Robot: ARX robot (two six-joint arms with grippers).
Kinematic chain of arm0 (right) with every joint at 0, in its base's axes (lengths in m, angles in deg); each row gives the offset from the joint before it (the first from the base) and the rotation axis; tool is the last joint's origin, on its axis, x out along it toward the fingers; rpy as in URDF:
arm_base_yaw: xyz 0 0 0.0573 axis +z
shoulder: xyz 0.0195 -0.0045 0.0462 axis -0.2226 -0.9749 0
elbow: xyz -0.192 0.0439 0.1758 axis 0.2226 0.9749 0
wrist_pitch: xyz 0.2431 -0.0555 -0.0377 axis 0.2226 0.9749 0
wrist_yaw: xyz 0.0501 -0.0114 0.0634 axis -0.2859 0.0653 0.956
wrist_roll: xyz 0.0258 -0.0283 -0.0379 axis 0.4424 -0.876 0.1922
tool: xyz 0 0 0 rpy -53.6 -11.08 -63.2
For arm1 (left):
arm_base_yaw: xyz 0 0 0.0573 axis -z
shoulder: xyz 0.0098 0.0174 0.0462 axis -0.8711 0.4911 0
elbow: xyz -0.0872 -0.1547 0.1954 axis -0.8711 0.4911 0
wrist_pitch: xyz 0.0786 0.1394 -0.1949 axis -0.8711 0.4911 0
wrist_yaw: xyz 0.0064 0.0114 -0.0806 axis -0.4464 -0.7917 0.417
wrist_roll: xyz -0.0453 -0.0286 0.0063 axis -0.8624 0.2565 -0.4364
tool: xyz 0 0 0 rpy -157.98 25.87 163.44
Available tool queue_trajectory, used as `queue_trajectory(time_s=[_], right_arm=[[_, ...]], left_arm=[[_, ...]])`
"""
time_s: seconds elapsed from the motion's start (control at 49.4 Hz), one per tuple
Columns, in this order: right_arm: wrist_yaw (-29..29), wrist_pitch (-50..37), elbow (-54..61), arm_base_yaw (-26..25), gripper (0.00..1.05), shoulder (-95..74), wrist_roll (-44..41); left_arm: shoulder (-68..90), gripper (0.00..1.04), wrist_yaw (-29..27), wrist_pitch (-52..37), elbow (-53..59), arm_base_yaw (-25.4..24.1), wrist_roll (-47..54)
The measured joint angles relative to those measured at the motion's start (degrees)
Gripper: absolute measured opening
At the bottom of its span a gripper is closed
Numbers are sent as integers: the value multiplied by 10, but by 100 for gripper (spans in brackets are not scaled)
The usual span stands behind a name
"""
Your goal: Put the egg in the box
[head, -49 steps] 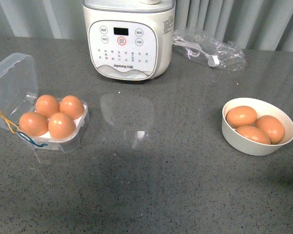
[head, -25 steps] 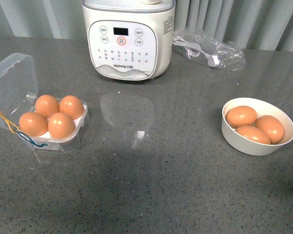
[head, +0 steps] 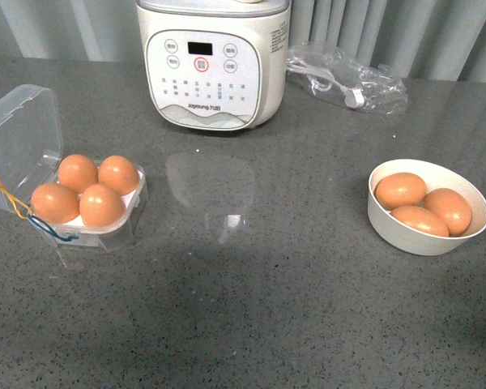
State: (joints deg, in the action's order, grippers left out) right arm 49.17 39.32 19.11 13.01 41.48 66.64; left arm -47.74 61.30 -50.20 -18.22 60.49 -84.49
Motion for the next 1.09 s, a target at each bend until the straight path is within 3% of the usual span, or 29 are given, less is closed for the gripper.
queue_trajectory(time_s=[0.061, 0.121, 0.182, 0.344, 0.526, 0.688, 0.769, 0.81, 0.871, 0.952, 1.093], right_arm=[[0, 0, 0, 0, 12, 0, 0], [0, 1, 0, 0, 22, 0, 0], [0, 1, 0, 0, 35, 0, 0], [0, 1, 0, 0, 70, 0, 0], [0, 1, 0, 0, 98, 0, 0], [0, 1, 0, 0, 97, 0, 0], [0, 1, 0, 0, 97, 1, 0], [0, 1, 0, 0, 97, 0, 0], [0, 1, 0, 0, 97, 0, 0], [-1, 1, 0, 0, 97, 1, 0], [-1, 1, 0, 0, 97, 1, 0]], left_arm=[[8, 98, -14, 6, -2, 8, -7], [59, 98, -127, 54, -23, 33, -53], [164, 98, -194, 25, -47, 22, -100], [515, 98, -194, -192, -168, -81, -142], [743, 98, -201, -221, -296, -101, -148], [893, 98, -173, -163, -428, -78, -168], [938, 98, -75, -75, -494, -40, -202], [941, 98, -58, -57, -500, -24, -222], [937, 98, -79, -62, -499, -16, -236], [917, 98, -167, -123, -475, -17, -219], [868, 98, -233, -162, -433, -58, -200]])
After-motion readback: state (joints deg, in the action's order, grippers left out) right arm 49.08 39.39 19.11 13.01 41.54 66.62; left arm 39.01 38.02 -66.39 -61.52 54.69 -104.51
